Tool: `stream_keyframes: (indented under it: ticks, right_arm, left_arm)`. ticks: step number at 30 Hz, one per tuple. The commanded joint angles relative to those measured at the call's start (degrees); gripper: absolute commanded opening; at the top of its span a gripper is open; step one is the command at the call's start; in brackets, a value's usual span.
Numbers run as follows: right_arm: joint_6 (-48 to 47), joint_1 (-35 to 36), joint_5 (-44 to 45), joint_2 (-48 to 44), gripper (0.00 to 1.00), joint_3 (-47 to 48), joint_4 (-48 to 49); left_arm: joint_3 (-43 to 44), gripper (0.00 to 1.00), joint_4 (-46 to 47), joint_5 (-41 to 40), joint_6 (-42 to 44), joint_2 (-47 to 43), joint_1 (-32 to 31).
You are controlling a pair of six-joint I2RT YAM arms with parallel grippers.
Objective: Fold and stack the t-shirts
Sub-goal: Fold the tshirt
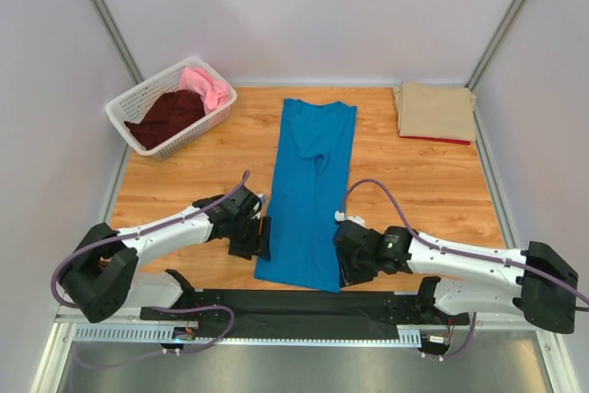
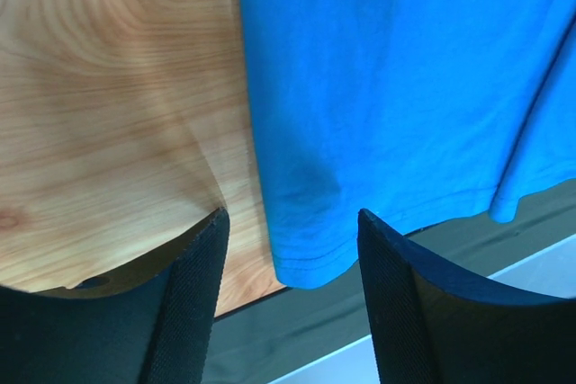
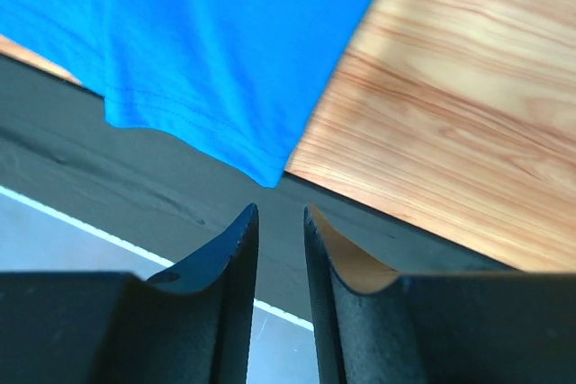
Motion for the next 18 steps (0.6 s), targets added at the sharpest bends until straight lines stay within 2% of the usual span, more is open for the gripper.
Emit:
stream_keyframes:
  ticks: [1,7,15,18]
  right_arm:
    - [4.48,-0.43,4.59,-1.80,0.29,0.57,-3.22]
    - [9.31,-3.42,3.20,-5.05,0.36,-5.75,3.08]
    - [13.80,-6.15,-2.61,-8.48,0.36,-10.16,14.87]
    - [14.59,-6.24,-2.53,-9.63,0.36,-10.16,14.62]
  left_arm:
    - [-1.82,0.66,2.99,-0.01,-1.90,0.16,-0.51]
    - [-4.73,0.61,5.10,0.61,-3.57,-1.42,-0.69]
    - [-5.96,0.56,4.75,0.87,-4.54,-3.79,-0.60]
    - [-5.70,0.56,3.52,0.61,-4.37,-4.50,-0.60]
